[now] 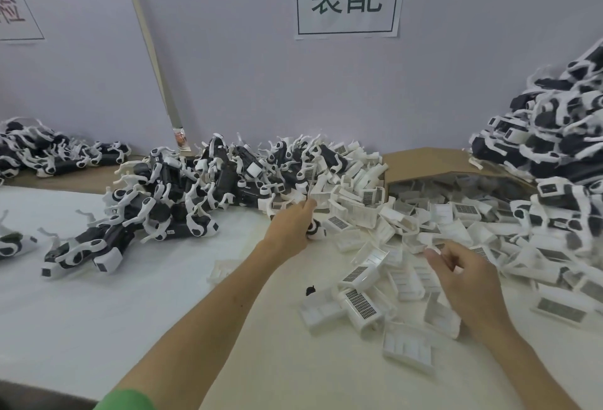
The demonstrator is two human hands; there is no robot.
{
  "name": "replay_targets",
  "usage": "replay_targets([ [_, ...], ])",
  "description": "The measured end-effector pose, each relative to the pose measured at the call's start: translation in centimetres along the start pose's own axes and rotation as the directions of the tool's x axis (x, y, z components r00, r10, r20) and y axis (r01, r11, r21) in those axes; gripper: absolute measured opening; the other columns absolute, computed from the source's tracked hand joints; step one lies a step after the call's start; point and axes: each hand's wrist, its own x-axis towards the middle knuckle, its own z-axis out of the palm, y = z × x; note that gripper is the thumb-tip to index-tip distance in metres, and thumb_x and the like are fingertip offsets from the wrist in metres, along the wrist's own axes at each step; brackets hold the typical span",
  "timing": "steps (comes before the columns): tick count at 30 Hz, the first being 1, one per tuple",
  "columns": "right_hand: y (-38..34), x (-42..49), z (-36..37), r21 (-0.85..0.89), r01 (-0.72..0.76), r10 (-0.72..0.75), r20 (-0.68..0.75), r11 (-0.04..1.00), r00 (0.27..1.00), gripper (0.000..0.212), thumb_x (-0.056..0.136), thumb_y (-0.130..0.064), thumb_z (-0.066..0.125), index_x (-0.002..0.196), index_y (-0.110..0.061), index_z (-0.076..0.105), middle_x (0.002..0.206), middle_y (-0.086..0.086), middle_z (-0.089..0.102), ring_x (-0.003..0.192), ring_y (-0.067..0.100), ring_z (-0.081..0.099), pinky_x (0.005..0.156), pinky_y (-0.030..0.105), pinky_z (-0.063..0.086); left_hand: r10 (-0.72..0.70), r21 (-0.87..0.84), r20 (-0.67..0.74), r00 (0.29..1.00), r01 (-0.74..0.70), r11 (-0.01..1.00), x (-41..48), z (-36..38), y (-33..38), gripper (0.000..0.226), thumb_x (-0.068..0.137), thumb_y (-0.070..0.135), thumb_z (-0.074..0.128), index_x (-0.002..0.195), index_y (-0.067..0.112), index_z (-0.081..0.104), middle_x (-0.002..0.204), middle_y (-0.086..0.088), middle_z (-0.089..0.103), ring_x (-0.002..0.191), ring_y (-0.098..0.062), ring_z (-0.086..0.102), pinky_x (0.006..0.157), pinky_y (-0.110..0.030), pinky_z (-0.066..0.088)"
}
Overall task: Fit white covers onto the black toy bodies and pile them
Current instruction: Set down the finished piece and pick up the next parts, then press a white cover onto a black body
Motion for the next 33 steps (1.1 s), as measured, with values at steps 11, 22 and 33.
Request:
replay_targets([
  [11, -0.9, 0.5, -1.1, 0.263, -0.171, 0.17, 0.025, 0.949, 0.985, 0.017, 0.079, 0.014, 0.052, 0.078, -0.003, 0.049, 0.077, 0.005, 0.048, 0.07, 0.013, 0.051, 0.068, 0.04, 0.047, -0.458, -0.91, -0.316, 0.831, -0.129, 0.394, -3.4, -6.2, 7.3, 0.038, 0.084, 0.027, 0.081, 0.1, 0.023, 0.046, 0.081, 0.015, 0.066, 0.076, 0.005, 0.066, 0.065, -0.016, 0.054],
  [22, -0.5, 1.3, -1.1, 0.628, -0.517, 0.3, 0.426, 0.582, 0.854, 0.03, 0.068, -0.022, 0.076, 0.095, -0.013, 0.067, 0.083, 0.003, 0.072, 0.073, 0.015, 0.065, 0.061, 0.025, 0.051, -0.138, -0.846, 0.364, 0.921, 0.265, -0.462, -6.2, -4.0, 11.7, 0.074, 0.079, 0.064, 0.049, 0.133, 0.015, 0.061, 0.108, -0.005, 0.076, 0.076, -0.019, 0.071, 0.07, -0.034, 0.058],
  [33, -0.1, 1.2, -1.2, 0.691, -0.56, 0.306, 0.47, 0.457, 0.828, 0.04, 0.077, -0.021, 0.071, 0.116, -0.014, 0.068, 0.088, 0.004, 0.074, 0.067, 0.014, 0.068, 0.059, 0.022, 0.054, -0.027, -0.726, 0.404, 0.914, 0.302, -0.618, -7.3, -3.4, 12.2, 0.034, 0.105, 0.015, 0.05, 0.136, 0.026, 0.048, 0.112, -0.009, 0.07, 0.099, -0.027, 0.066, 0.059, -0.029, 0.057],
])
